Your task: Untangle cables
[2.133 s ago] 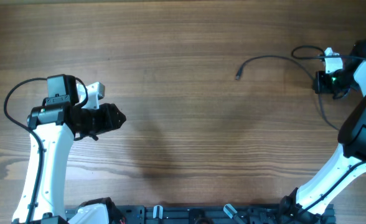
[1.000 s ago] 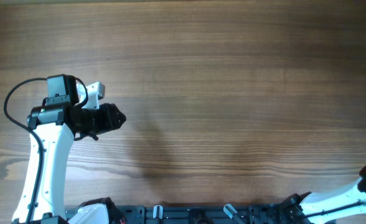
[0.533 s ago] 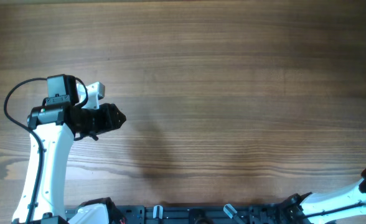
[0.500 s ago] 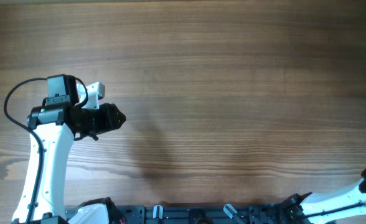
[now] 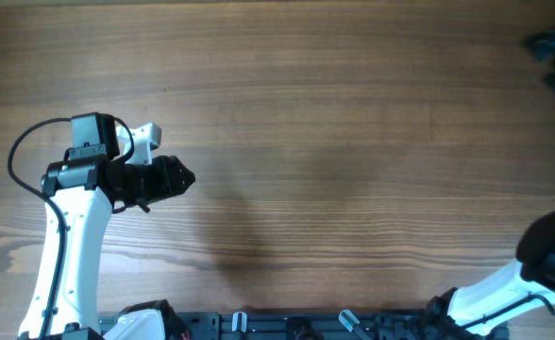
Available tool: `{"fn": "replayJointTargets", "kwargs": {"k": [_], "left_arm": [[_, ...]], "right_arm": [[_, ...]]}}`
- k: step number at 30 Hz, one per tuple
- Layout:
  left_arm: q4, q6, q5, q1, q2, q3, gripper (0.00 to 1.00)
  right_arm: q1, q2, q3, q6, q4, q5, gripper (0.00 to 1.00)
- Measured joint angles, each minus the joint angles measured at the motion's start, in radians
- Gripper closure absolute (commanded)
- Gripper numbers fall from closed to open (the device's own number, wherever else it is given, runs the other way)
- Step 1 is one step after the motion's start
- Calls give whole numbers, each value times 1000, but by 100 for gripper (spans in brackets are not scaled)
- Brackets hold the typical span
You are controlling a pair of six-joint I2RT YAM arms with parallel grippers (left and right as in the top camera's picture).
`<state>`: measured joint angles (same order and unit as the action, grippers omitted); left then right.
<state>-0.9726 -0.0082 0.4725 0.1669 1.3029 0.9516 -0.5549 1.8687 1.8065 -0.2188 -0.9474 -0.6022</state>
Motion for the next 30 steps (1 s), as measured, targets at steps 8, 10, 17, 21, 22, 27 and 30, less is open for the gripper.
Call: {"fn": "replayJointTargets", "kwargs": {"k": [8,10,17,21,22,27,30], "left_arm": [[-35,23,11,0,0,0,49],[-45,27,14,0,0,0,49],[-64,33,39,0,-68,0,48],[-69,34,43,0,-194,0,43],[-72,34,43,0,-229,0,41],[-94,50,47,0,-443,-1,37],[-108,53,50,0,-559,-1,37]], "right_arm": [[368,0,-2,555,-377,9,0],[411,0,-2,568,-447,51,0],[507,-1,-2,473,-645,237,0],[526,-79,-21,380,-654,335,0],[526,-127,-26,369,-655,345,0],[526,-457,-24,341,-629,367,0],[526,-625,-23,335,-609,370,0]]}}
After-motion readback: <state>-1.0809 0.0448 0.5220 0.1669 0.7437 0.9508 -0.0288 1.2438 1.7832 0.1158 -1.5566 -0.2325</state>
